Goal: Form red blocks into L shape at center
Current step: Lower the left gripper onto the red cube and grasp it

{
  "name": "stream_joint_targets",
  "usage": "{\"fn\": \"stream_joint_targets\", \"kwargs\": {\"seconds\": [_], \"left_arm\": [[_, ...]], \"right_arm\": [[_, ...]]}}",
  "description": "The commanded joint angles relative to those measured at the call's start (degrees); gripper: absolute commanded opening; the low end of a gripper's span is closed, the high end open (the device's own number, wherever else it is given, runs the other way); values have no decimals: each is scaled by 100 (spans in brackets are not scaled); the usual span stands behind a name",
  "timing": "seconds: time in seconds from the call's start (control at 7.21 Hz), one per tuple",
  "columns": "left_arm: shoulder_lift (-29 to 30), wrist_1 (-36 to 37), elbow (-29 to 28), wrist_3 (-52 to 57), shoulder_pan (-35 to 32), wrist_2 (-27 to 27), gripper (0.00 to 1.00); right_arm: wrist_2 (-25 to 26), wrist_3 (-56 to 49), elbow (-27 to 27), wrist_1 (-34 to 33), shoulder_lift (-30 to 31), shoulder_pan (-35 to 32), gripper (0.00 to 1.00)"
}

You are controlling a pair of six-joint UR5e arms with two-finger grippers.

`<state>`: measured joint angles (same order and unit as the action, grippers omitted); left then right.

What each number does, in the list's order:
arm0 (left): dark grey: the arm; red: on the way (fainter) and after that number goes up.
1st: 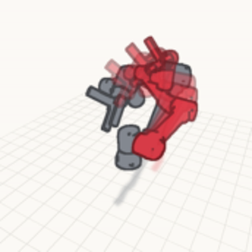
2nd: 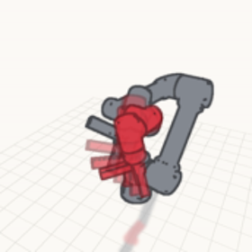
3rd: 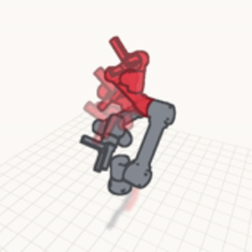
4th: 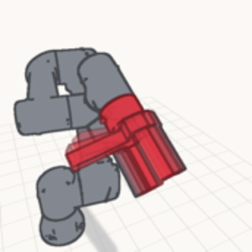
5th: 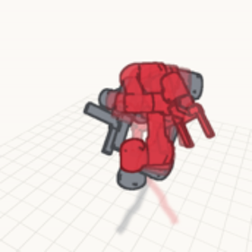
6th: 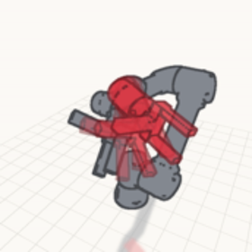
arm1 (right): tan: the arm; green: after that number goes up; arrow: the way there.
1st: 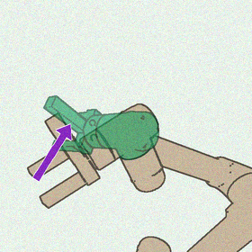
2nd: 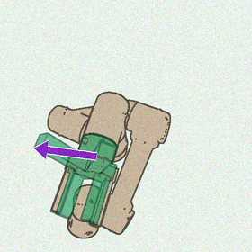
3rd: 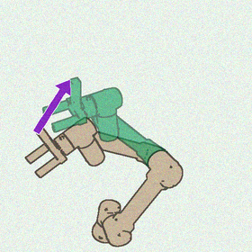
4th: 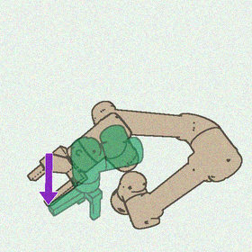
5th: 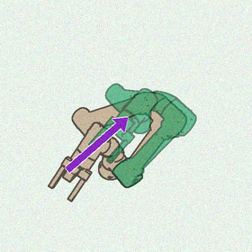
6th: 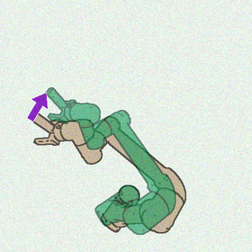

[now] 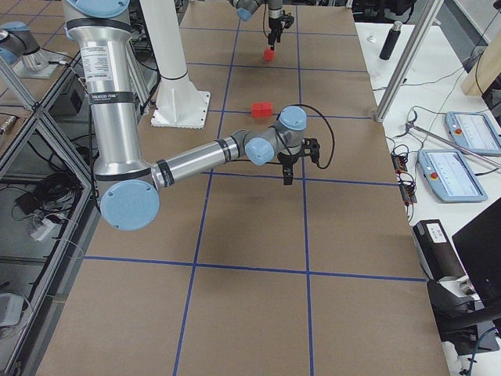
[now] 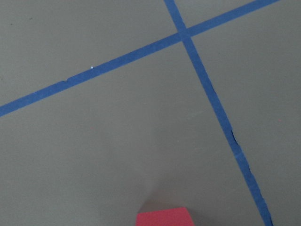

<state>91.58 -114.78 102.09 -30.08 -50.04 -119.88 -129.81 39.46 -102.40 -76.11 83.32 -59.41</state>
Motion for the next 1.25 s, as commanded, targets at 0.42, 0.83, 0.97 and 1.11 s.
{"fn": "stream_joint_targets", "kwargs": {"seconds": [0.42, 0.83, 0.97, 1.11], "left_arm": [[229, -35, -365, -464, 74, -1, 100], [220, -9, -409, -841, 249, -35, 100], [194, 8, -409, -851, 328, -44, 100], [185, 8, -470, -860, 355, -44, 99]], "right_arm": [[0, 0, -8, 0, 0, 0, 100], [-9, 0, -8, 0, 9, 0, 100], [0, 0, 0, 0, 9, 0, 100], [-9, 0, 0, 0, 9, 0, 100]]}}
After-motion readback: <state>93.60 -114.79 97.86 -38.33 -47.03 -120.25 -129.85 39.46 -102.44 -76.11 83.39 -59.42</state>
